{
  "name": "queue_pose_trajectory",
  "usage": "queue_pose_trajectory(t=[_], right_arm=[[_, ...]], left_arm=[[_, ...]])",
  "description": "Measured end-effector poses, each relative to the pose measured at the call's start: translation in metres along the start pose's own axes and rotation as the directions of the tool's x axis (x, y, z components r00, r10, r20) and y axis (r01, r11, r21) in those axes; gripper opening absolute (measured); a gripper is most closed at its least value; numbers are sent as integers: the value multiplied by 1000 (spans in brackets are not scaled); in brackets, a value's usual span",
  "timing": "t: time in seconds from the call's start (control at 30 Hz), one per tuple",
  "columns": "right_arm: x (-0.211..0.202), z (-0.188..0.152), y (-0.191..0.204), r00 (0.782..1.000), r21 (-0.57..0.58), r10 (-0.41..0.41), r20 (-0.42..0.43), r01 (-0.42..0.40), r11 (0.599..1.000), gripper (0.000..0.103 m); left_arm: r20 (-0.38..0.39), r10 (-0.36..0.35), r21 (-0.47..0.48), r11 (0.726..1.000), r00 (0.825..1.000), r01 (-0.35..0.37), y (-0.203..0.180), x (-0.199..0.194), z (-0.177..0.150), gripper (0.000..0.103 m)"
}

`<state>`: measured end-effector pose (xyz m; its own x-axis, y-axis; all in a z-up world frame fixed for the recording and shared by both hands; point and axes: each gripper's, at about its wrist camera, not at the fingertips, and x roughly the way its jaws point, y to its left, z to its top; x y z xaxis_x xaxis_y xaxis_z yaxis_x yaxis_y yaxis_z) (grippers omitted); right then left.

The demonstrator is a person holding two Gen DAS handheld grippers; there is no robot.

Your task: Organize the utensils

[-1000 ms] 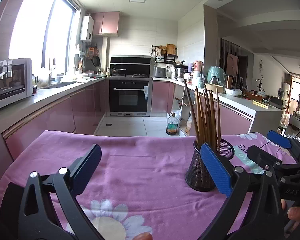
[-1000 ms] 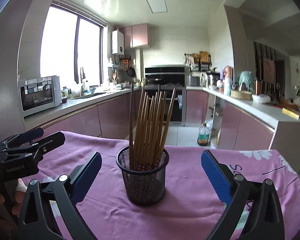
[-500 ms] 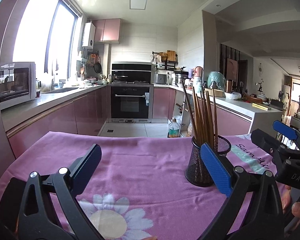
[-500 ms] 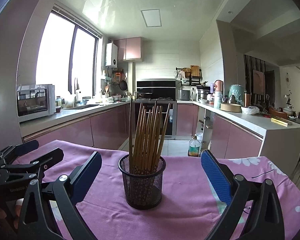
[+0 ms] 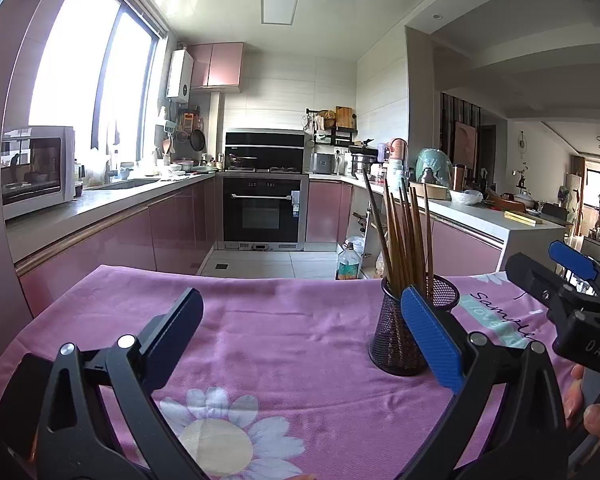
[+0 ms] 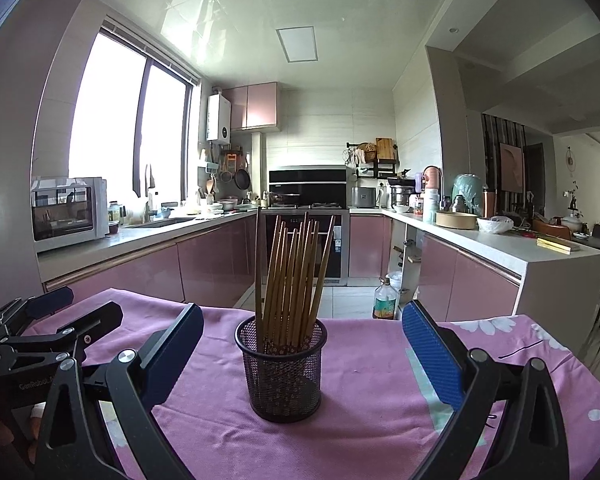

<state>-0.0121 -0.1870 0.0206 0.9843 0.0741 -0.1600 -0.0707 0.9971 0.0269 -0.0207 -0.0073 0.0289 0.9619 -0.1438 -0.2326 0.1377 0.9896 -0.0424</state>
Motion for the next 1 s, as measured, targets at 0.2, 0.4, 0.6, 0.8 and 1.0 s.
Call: queue_pose_trajectory(t=[0.2, 0.4, 0.6, 0.8, 1.0], right_arm=[[-1, 1, -3, 1000, 13, -1, 0, 1, 1000, 96], [-4, 2, -4, 1000, 13, -3, 8, 2, 1000, 96], [-2, 2, -6, 1000, 23, 0, 7, 0, 1000, 96], [-2, 3, -7, 1000, 24, 3, 6, -3, 1000, 96], [-1, 4, -7, 1000, 26, 3, 8, -3, 1000, 96]], left_arm=[[1, -1, 2, 1000, 1000, 1, 0, -1, -1, 97], [2, -4, 3, 1000, 1000, 4, -1, -2, -2, 97], [6, -2, 1, 1000, 1000, 2, -2, -3, -2, 97], [7, -1, 1, 1000, 1000, 1, -3, -3, -2, 97], [7, -3, 1, 1000, 1000, 3, -3, -3, -2, 97]])
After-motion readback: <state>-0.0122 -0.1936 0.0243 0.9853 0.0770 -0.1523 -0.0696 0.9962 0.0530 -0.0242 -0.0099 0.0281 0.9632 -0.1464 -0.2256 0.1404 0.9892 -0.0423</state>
